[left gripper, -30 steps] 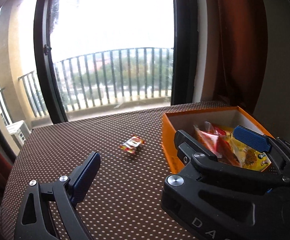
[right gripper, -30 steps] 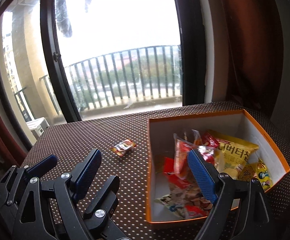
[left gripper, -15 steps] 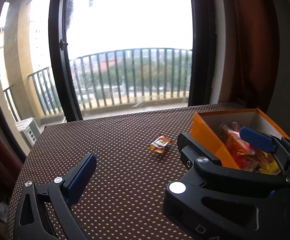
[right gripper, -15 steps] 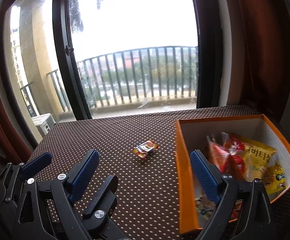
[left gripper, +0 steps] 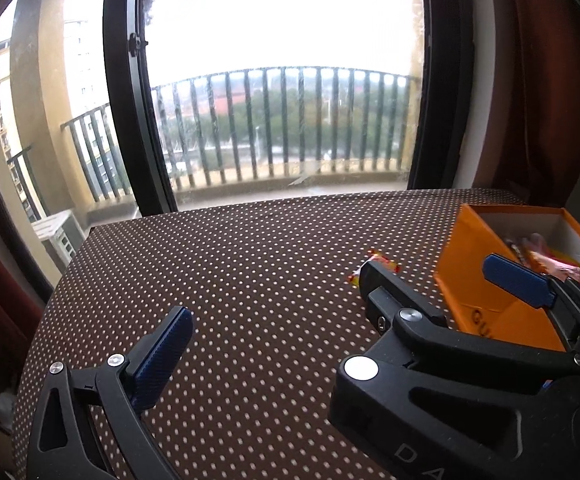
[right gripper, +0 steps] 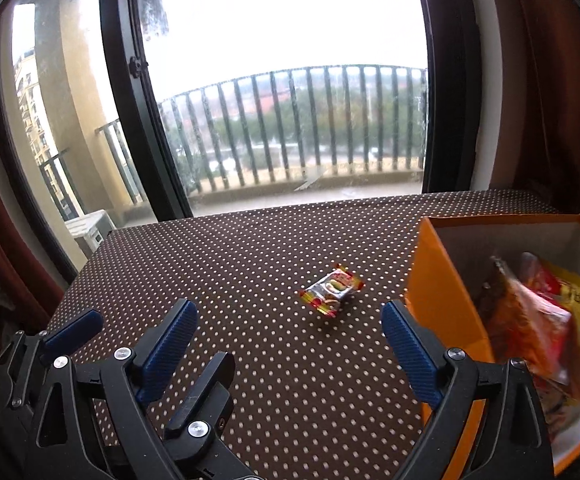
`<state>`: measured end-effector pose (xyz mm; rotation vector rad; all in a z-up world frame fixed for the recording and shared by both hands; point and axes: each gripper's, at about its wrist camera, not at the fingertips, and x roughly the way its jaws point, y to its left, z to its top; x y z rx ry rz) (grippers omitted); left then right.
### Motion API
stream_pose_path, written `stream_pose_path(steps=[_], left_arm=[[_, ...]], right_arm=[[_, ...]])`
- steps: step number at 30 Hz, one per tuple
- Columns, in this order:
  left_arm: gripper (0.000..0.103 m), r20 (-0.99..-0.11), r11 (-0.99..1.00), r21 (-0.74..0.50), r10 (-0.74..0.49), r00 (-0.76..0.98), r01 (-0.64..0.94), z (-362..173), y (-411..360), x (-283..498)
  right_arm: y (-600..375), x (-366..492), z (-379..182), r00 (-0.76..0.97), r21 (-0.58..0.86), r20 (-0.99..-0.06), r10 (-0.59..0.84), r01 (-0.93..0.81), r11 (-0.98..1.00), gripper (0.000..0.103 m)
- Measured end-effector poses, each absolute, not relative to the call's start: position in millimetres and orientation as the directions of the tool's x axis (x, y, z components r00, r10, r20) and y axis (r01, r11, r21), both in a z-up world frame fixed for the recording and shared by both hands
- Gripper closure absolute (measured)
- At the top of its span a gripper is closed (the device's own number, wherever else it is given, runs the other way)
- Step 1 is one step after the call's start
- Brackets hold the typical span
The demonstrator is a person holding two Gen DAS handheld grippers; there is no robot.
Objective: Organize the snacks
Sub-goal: 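Grasp the small burger-print candy packet with the right tool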
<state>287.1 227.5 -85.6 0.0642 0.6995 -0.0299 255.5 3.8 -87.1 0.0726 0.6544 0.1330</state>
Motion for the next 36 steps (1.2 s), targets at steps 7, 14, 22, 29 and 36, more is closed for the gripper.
stream_pose_path(steps=[7, 14, 22, 29, 36], left_arm=[[0.002, -0.646, 0.995, 0.076, -0.002, 0.763, 0.067, -97, 233, 323], [0.002, -0.680, 0.991, 0.076, -0.027, 0.733, 0.108, -122, 229, 367], [0.002, -0.735, 0.989, 0.066, -0.043, 0.677, 0.134, -153, 218, 404], [0.002, -0.769, 0.990, 0.057, -0.039, 0.638, 0.129, -173, 223, 420], [0.002, -0.798, 0.992, 0.040, -0.039, 0.601, 0.118, -184, 232, 427]], right_arm=[[8, 291, -101, 0.773, 0.119, -0.625, 0.110, -0.046, 0.992, 0.008], [7, 331, -123, 0.756, 0.102, -0.654, 0.032, 0.046, 0.994, 0.014], [-4, 367, -152, 0.701, 0.082, -0.713, -0.022, 0.115, 0.990, 0.026], [-6, 379, -169, 0.665, 0.075, -0.746, -0.030, 0.129, 0.989, 0.033], [-4, 381, -177, 0.638, 0.064, -0.770, -0.026, 0.118, 0.991, 0.050]])
